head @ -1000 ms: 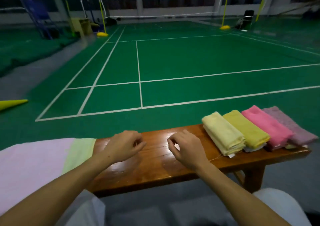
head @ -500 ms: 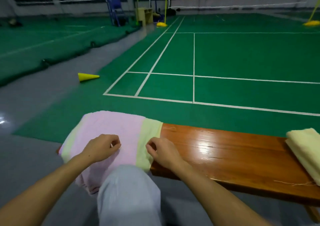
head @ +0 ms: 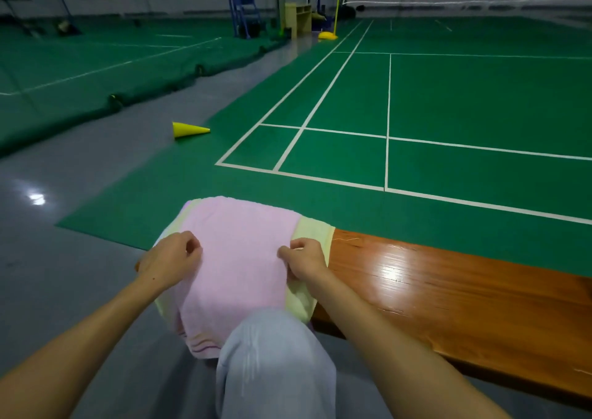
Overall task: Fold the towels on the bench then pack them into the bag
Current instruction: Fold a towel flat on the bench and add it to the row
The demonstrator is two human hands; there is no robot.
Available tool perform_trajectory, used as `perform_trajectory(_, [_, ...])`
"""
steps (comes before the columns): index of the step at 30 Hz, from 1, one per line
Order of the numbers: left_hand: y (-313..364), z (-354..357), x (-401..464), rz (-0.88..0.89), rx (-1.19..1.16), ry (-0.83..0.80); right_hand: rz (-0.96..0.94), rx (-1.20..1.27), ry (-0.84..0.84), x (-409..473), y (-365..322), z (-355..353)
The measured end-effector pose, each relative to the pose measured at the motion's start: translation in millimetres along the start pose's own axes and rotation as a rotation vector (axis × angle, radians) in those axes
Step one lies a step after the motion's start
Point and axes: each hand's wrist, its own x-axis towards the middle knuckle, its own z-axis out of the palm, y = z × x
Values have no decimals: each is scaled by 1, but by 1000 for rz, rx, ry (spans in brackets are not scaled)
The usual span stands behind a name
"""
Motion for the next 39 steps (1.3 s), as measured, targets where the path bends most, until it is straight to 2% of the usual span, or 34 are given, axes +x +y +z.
perform_trajectory(5, [-17,15,25,-117,-68,-31,-13,212,42,-16,5,-42])
perform_trajectory(10, [16,16,24,-195,-127,-4,-87,267,66,-38,16,-90])
perform_trajectory(12, [30,16,21,-221,-118,-50,-76,291,85,-44,20,-106])
perform_trajectory(15, [49,21,17,-191,-123,-117,-55,325,111,-51,28,-127])
perform_trajectory(22, [97,35,16,-144,-86,-133,-104,346,179,-69,42,-179])
perform_trajectory(27, [164,39,0,-165,-254,-232,-137,321,277,-87,52,-241])
perform_trajectory(31, [233,47,-8,-41,-353,-383,-131,320,362,-97,73,-300])
perform_trajectory(36, [317,72,-19,112,-490,-376,-99,225,519,-113,100,-372])
perform_trajectory(39, [349,100,-39,103,-590,-345,-35,55,618,-117,127,-406])
